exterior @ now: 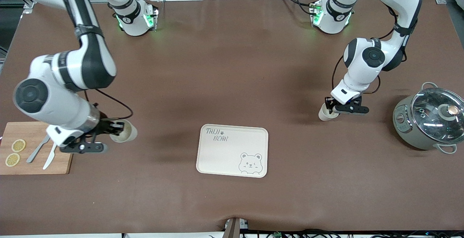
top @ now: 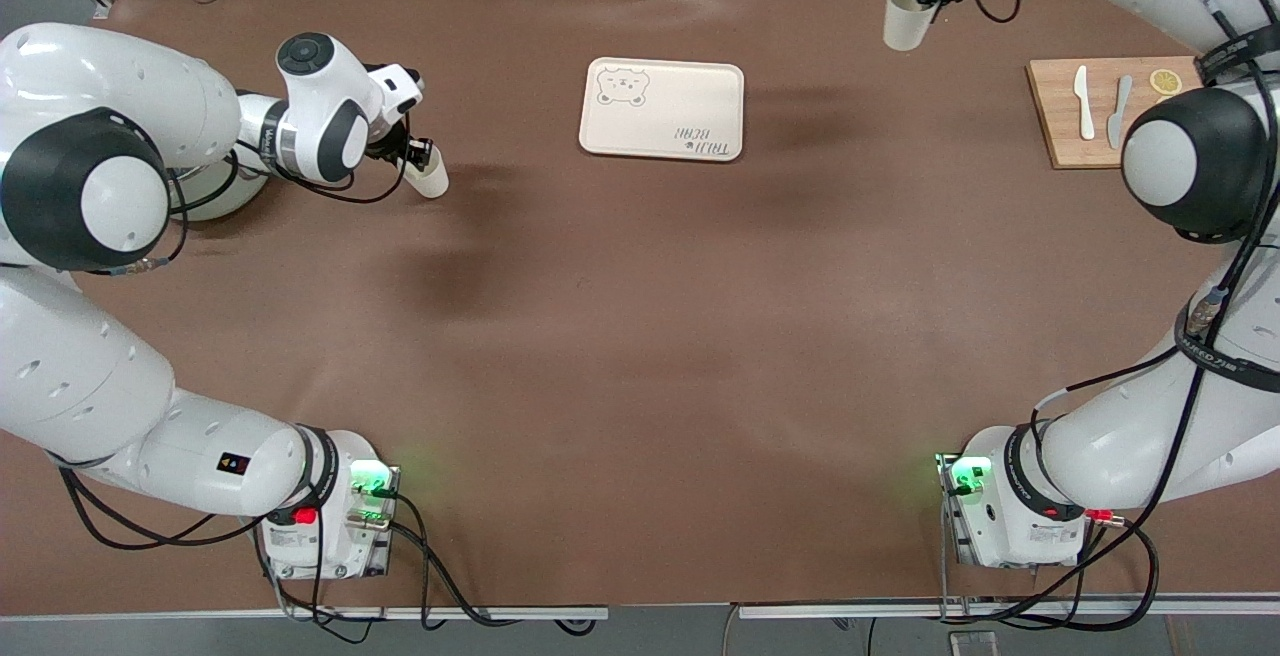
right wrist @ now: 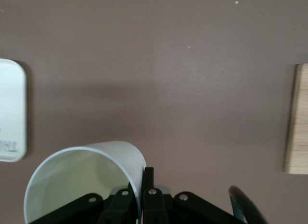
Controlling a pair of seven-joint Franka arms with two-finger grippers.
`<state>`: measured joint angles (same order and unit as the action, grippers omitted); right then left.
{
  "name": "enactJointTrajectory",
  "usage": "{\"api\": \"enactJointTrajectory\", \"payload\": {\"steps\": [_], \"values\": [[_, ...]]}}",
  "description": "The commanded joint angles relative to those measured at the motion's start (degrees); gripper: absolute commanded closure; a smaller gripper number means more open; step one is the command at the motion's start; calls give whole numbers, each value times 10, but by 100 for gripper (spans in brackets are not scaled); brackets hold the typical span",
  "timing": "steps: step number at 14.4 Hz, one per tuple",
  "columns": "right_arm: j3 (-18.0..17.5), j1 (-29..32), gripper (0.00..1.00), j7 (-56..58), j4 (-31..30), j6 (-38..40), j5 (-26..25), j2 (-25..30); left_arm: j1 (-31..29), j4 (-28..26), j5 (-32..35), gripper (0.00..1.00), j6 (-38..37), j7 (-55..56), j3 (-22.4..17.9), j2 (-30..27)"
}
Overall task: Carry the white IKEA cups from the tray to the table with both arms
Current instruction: 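Lift the cup with the right gripper toward the cutting board while the left gripper opens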
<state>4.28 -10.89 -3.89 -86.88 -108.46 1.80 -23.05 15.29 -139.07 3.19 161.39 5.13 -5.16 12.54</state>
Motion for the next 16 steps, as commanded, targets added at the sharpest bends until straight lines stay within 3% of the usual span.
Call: {"api": "enactJointTrajectory", "payload": {"steps": [1, 5, 11, 16], "values": [[-15, 49, 100, 81, -43, -13, 6, 25, 0, 27, 15, 0, -61, -2, 1, -9], [-13, 96, 100, 204, -120, -110, 37, 28, -2, 64, 16, 0, -163, -15, 1, -28], [-15, 111, 100, 227, -224, -289, 54, 7, -10, 172, 15, 0, -338, -29, 0, -45], [-16, 110, 100, 235, -232, -331, 60, -21, -56, 284, 6, 0, -364, -21, -1, -8]]}}
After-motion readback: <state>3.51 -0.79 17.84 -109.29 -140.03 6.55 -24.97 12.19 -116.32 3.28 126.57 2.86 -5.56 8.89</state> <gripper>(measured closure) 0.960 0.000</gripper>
